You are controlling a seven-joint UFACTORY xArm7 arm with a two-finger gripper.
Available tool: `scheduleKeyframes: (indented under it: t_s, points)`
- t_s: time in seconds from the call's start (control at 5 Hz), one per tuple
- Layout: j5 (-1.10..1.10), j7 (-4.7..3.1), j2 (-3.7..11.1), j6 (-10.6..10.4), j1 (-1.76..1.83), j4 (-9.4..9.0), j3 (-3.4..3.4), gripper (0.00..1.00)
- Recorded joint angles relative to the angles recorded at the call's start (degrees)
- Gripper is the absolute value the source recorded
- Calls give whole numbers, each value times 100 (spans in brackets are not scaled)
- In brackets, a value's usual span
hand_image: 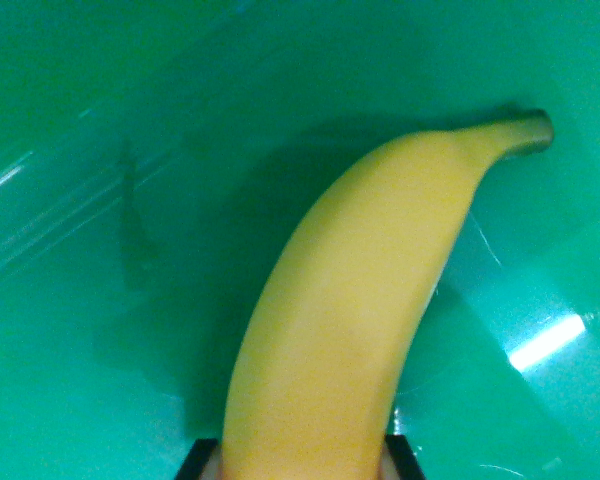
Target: Pick fruit
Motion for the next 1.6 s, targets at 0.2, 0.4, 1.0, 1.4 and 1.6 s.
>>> scheduleKeyframes:
  t_s: [0.2, 0.4, 1.0, 1.4, 1.6]
  points:
    - [1, 0, -16, 41, -1, 25, 0, 100]
    - [1, 0, -16, 41, -1, 25, 0, 100]
    - [7, -1, -91, 236, -4, 145, 2, 100]
    - [11, -1, -145, 376, -6, 232, 4, 100]
    - [11, -1, -145, 376, -6, 232, 4, 100]
